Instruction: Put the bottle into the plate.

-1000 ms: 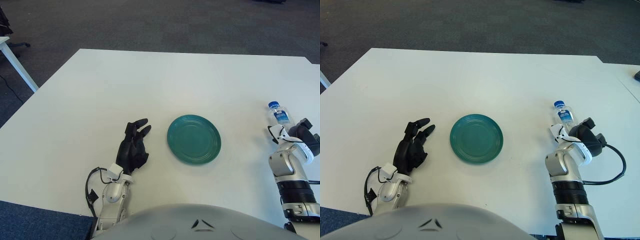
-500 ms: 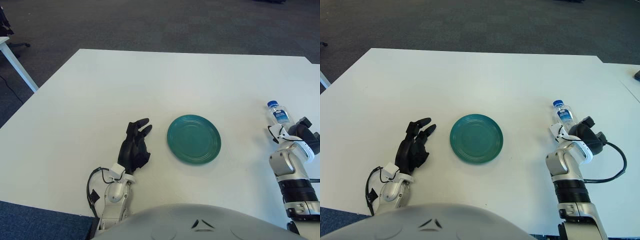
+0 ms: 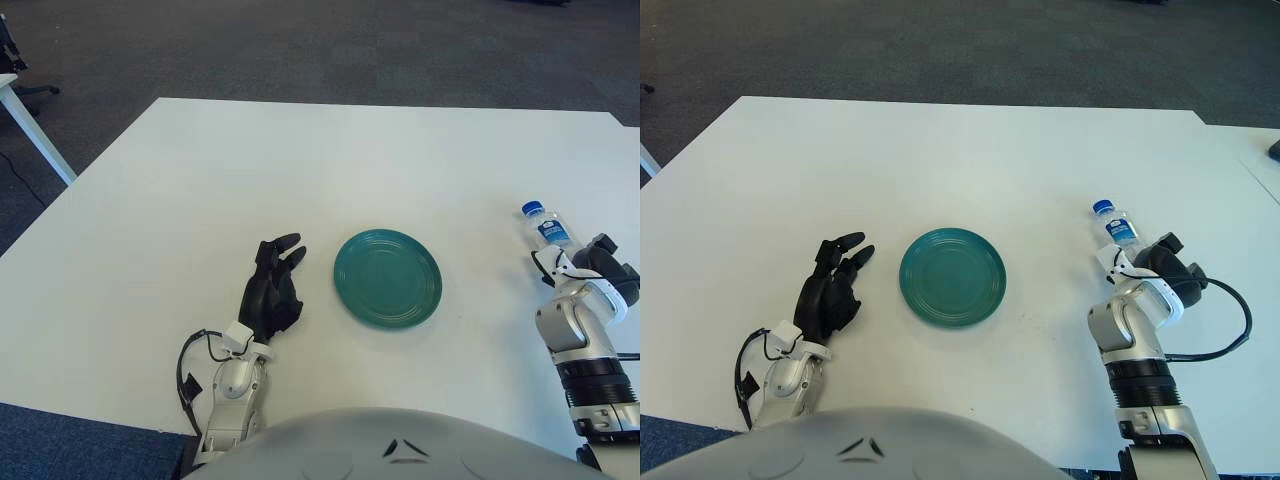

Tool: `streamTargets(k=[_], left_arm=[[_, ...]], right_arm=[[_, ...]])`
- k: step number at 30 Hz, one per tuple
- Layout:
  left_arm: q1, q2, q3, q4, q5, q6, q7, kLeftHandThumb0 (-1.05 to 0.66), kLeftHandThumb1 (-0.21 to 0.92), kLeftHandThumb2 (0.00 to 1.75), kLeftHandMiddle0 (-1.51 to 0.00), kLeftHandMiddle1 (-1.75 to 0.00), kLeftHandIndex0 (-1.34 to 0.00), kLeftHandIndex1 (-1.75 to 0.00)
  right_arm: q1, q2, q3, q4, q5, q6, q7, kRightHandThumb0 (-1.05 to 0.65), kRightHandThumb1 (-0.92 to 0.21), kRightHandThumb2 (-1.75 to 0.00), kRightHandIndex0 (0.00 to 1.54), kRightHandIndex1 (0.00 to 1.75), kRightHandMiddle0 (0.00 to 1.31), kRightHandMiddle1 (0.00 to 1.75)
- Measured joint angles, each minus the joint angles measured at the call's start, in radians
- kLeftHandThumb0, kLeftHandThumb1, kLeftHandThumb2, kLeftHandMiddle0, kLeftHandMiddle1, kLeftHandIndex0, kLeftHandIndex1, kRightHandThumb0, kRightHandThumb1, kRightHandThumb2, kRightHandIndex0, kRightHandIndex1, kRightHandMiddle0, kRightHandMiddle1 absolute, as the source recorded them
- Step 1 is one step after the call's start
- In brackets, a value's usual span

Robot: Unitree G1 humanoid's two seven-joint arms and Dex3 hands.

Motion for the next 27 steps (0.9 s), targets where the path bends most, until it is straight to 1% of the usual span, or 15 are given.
streamTargets(k=[3,7,9,10,11,12,15,16,17,18,20,23,24,25,27], left_arm=[[-0.002,-0.001,0.000,0.002,0.000,0.000,0.001,-0.56,0.92,0.90,-0.35,-0.46,0.00,-1.06],[-0.005,-0.002,0.000,0.003,0.002,0.000,0.001,-0.56,0.92,0.90,-0.35,-0.46,0.00,-1.06],[-0.005,-0.002,0.000,0.004,0.002,0.000,0.002,-0.56,0.92,0.90,-0.35,-0.46,0.00,-1.06],[-0.006,-0.002,0.000,0.004,0.003,0.000,0.002,-0.56,0.92,0.90,-0.35,-0.46,0.00,-1.06],[-0.006,-0.002,0.000,0.004,0.003,0.000,0.002,-0.56,0.92,0.90,-0.35,-0.46,0.00,-1.06],[-0.006,-0.002,0.000,0.004,0.003,0.000,0.002,-0.56,0.92,0.90,-0.35,-0.46,0.00,-1.06],[-0.007,-0.002,0.000,0.004,0.004,0.000,0.002,-0.56,0.92,0.90,-0.35,-0.46,0.00,-1.06],[-0.008,-0.002,0.000,0.005,0.004,0.000,0.002,-0.56,0.92,0.90,-0.35,-0.46,0.00,-1.06],[-0.008,-0.002,0.000,0.005,0.004,0.000,0.002,-0.56,0.92,0.90,-0.35,-0.46,0.00,-1.06],[-0.009,-0.002,0.000,0.005,0.004,0.001,0.002,-0.56,0.92,0.90,-0.35,-0.46,0.00,-1.06],[-0.010,-0.003,0.000,0.005,0.004,0.001,0.002,-0.56,0.92,0.90,-0.35,-0.46,0.00,-1.06],[-0.011,-0.003,0.000,0.006,0.004,0.001,0.002,-0.56,0.92,0.90,-0.35,-0.46,0.00,-1.06],[-0.012,-0.003,0.000,0.006,0.005,0.002,0.002,-0.56,0.92,0.90,-0.35,-0.46,0.00,-1.06],[-0.012,-0.003,0.000,0.006,0.005,0.002,0.002,-0.56,0.92,0.90,-0.35,-0.46,0.00,-1.06],[-0.013,-0.003,0.000,0.005,0.005,0.004,0.003,-0.56,0.92,0.90,-0.35,-0.46,0.00,-1.06]], right_arm=[[0.000,0.000,0.000,-0.001,0.000,0.002,0.000,-1.05,-0.92,-0.59,0.13,0.04,0.00,0.35],[0.000,0.010,-0.011,-0.002,0.002,0.001,-0.016,-1.02,-0.92,-0.53,0.19,0.06,0.00,0.50],[0.000,0.017,-0.018,-0.002,0.004,-0.005,-0.026,-0.99,-0.92,-0.50,0.24,0.08,0.00,0.71],[0.000,0.020,-0.022,-0.001,0.005,-0.009,-0.031,-0.98,-0.92,-0.50,0.25,0.09,0.00,0.74],[0.000,0.024,-0.027,-0.001,0.007,-0.014,-0.037,-0.95,-0.92,-0.48,0.31,0.13,0.00,0.98],[0.001,0.029,-0.033,-0.001,0.010,-0.022,-0.046,-0.93,-0.92,-0.47,0.36,0.16,0.00,1.14],[0.003,0.037,-0.048,0.000,0.017,-0.050,-0.067,-0.90,-0.92,-0.45,0.40,0.23,0.03,1.35],[0.003,0.041,-0.055,0.000,0.022,-0.059,-0.074,-0.86,-0.92,-0.44,0.40,0.50,0.09,1.50],[0.004,0.045,-0.064,0.000,0.031,-0.073,-0.082,-0.83,-0.92,-0.44,0.38,0.71,0.14,1.59],[0.007,0.049,-0.073,0.000,0.039,-0.093,-0.091,-0.81,-0.92,-0.44,0.40,0.85,0.18,1.62],[0.013,0.054,-0.089,0.000,0.049,-0.126,-0.109,-0.74,-0.91,-0.44,0.46,1.29,0.34,1.69],[0.023,0.060,-0.110,0.000,0.056,-0.171,-0.140,-0.68,-0.89,-0.45,0.50,1.57,0.46,1.73],[0.026,0.061,-0.116,0.000,0.057,-0.184,-0.149,-0.63,-0.81,-0.58,0.52,1.61,0.46,1.73],[0.029,0.062,-0.121,0.000,0.059,-0.194,-0.157,-0.56,-0.68,-0.78,0.55,1.66,0.48,1.74],[0.032,0.063,-0.129,0.000,0.062,-0.215,-0.171,-0.51,-0.53,-1.01,0.64,1.70,0.52,1.74]])
